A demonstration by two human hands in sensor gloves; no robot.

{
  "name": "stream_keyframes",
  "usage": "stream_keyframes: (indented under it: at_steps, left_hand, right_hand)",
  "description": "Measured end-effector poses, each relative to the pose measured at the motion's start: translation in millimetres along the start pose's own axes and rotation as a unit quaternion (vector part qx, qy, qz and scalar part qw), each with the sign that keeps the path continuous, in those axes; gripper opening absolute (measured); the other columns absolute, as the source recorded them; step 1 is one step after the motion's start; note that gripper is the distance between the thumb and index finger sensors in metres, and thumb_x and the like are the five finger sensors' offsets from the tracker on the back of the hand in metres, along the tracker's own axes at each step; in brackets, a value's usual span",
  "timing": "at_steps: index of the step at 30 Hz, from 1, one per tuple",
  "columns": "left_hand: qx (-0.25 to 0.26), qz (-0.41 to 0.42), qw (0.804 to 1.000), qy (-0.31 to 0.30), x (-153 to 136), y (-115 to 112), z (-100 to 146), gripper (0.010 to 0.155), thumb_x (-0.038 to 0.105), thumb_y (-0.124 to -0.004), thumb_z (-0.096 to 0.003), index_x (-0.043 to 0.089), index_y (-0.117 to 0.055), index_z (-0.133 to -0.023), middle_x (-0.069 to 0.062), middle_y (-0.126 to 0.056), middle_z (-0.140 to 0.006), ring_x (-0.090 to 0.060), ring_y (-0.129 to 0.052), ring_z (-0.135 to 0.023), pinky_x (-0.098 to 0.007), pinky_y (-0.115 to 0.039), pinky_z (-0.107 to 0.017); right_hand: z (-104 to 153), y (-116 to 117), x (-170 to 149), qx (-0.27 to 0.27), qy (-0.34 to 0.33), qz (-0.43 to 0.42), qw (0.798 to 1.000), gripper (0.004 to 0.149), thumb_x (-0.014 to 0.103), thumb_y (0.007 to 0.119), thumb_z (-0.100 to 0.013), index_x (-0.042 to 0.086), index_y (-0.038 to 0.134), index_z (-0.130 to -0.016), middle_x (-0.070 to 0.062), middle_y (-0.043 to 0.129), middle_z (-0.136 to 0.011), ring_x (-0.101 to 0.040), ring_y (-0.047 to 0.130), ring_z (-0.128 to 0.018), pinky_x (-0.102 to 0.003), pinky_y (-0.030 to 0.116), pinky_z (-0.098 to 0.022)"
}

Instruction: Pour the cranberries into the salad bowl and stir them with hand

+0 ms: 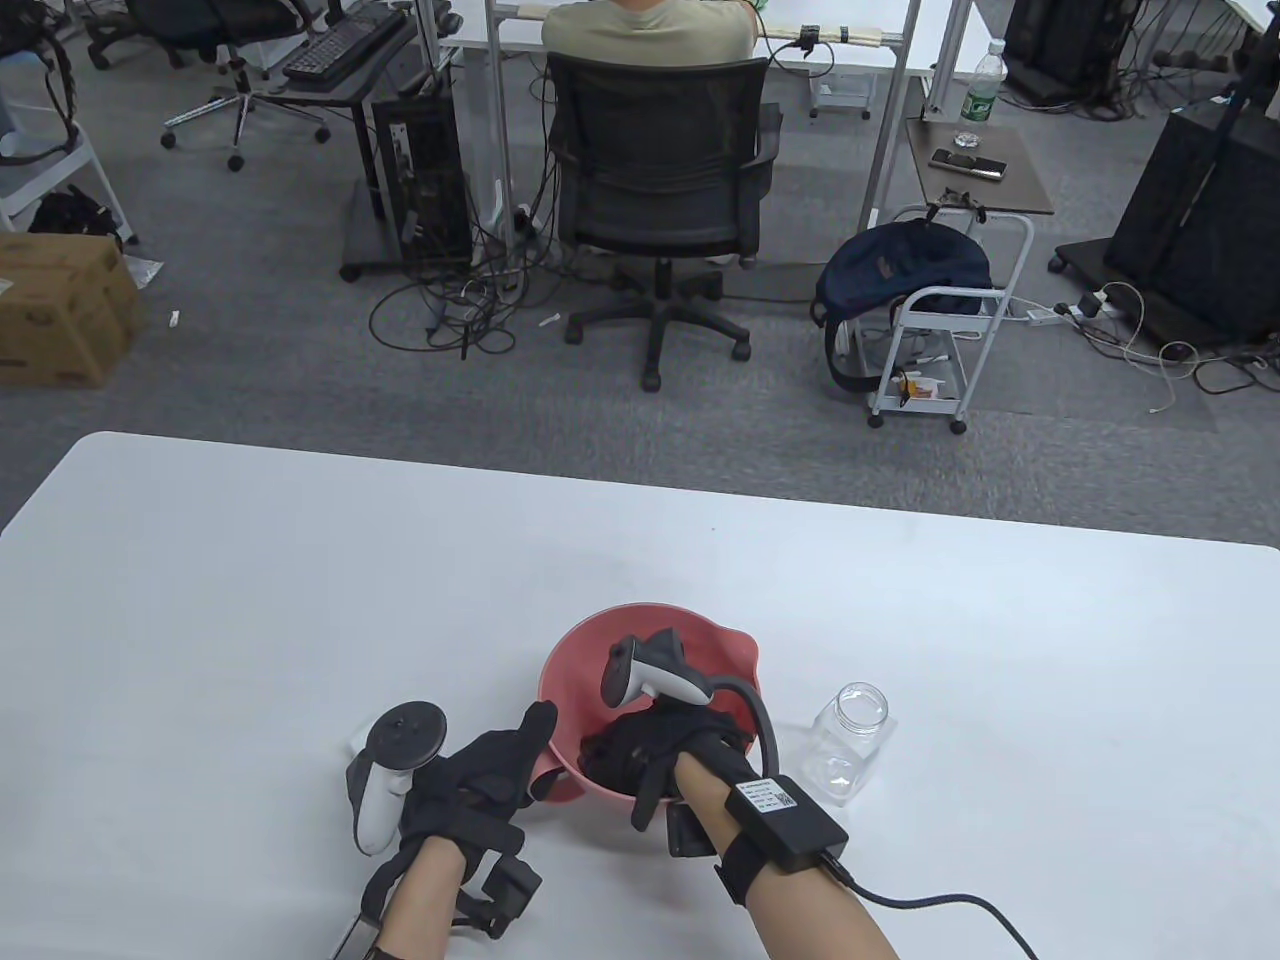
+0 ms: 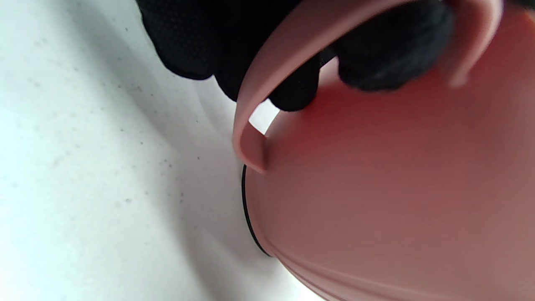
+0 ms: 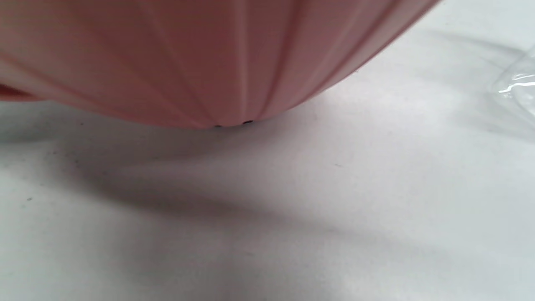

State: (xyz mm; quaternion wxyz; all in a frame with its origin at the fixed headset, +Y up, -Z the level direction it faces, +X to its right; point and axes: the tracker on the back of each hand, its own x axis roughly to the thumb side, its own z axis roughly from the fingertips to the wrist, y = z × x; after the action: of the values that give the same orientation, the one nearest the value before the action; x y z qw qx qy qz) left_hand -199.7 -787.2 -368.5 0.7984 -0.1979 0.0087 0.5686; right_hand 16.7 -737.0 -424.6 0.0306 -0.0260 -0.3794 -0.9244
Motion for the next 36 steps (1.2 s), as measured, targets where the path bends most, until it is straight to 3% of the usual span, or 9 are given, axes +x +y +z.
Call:
stream_keyframes:
  at_steps: [10, 13, 19, 22, 24, 28, 36]
  left_hand:
    - [-0.004, 0.002, 1.000, 0.000, 0.1, -0.6, 0.2, 0.072, 0.094, -0.058, -0.0459, 0.032, -0.095, -0.051, 0.005, -0.089, -0.097, -0.026, -0.085, -0.093, -0.044, -0.073, -0.072]
    - [-0.004, 0.004, 1.000, 0.001, 0.0, -0.8, 0.4, 0.072, 0.094, -0.058, -0.0458, 0.032, -0.095, -0.051, 0.005, -0.089, -0.097, -0.027, -0.085, -0.093, -0.043, -0.073, -0.072]
    - [-0.006, 0.005, 1.000, 0.001, 0.2, -0.8, 0.5, 0.072, 0.094, -0.058, -0.0459, 0.033, -0.095, -0.051, 0.005, -0.088, -0.098, -0.026, -0.085, -0.093, -0.043, -0.072, -0.072]
    - [-0.007, 0.008, 1.000, 0.002, 0.1, -0.8, 0.6, 0.073, 0.094, -0.058, -0.0457, 0.032, -0.095, -0.051, 0.005, -0.088, -0.098, -0.026, -0.085, -0.093, -0.044, -0.072, -0.072]
    - [-0.007, 0.009, 1.000, 0.003, 0.1, -0.9, 0.8, 0.073, 0.095, -0.058, -0.0459, 0.033, -0.095, -0.051, 0.005, -0.088, -0.098, -0.026, -0.085, -0.093, -0.043, -0.072, -0.072]
    - [-0.007, 0.012, 1.000, 0.005, 0.1, -0.9, 0.9, 0.072, 0.094, -0.058, -0.0460, 0.032, -0.095, -0.051, 0.005, -0.088, -0.098, -0.027, -0.085, -0.093, -0.044, -0.072, -0.072]
    - [-0.007, 0.013, 1.000, 0.006, 0.2, -0.8, 1.3, 0.072, 0.094, -0.057, -0.0463, 0.032, -0.095, -0.051, 0.005, -0.088, -0.098, -0.027, -0.085, -0.093, -0.043, -0.072, -0.072]
  right_hand:
    - [-0.1, 0.1, -0.7, -0.020, -0.019, -0.010, 1.000, 0.060, 0.077, 0.070, -0.042, 0.077, 0.043, -0.095, 0.058, 0.061, -0.107, 0.022, 0.079, -0.096, -0.017, 0.083, -0.075]
    - [-0.9, 0.4, -0.8, -0.019, -0.018, -0.009, 1.000, 0.064, 0.078, 0.070, -0.041, 0.078, 0.037, -0.096, 0.059, 0.053, -0.110, 0.019, 0.063, -0.112, -0.023, 0.075, -0.083]
    - [-1.4, 0.6, -0.9, -0.022, -0.019, -0.011, 1.000, 0.063, 0.078, 0.070, -0.042, 0.077, 0.038, -0.096, 0.057, 0.042, -0.114, 0.013, 0.044, -0.120, -0.031, 0.067, -0.088]
    - [-2.2, 0.6, -0.9, -0.022, -0.019, -0.011, 1.000, 0.063, 0.078, 0.069, -0.042, 0.077, 0.038, -0.097, 0.053, 0.034, -0.117, 0.010, 0.043, -0.120, -0.033, 0.066, -0.088]
    - [-2.0, 0.5, -0.8, -0.023, -0.017, -0.012, 1.000, 0.061, 0.078, 0.069, -0.043, 0.077, 0.039, -0.097, 0.047, 0.026, -0.119, 0.000, 0.042, -0.121, -0.035, 0.065, -0.088]
    - [-2.1, 0.3, -0.6, -0.020, -0.015, -0.011, 1.000, 0.063, 0.079, 0.068, -0.044, 0.077, 0.037, -0.098, 0.033, 0.013, -0.121, -0.008, 0.044, -0.119, -0.033, 0.068, -0.086]
    - [-1.4, -0.1, -0.7, -0.023, -0.007, -0.018, 1.000, 0.078, 0.083, 0.068, -0.045, 0.061, 0.027, -0.108, 0.009, 0.016, -0.124, -0.020, 0.055, -0.112, -0.032, 0.074, -0.079]
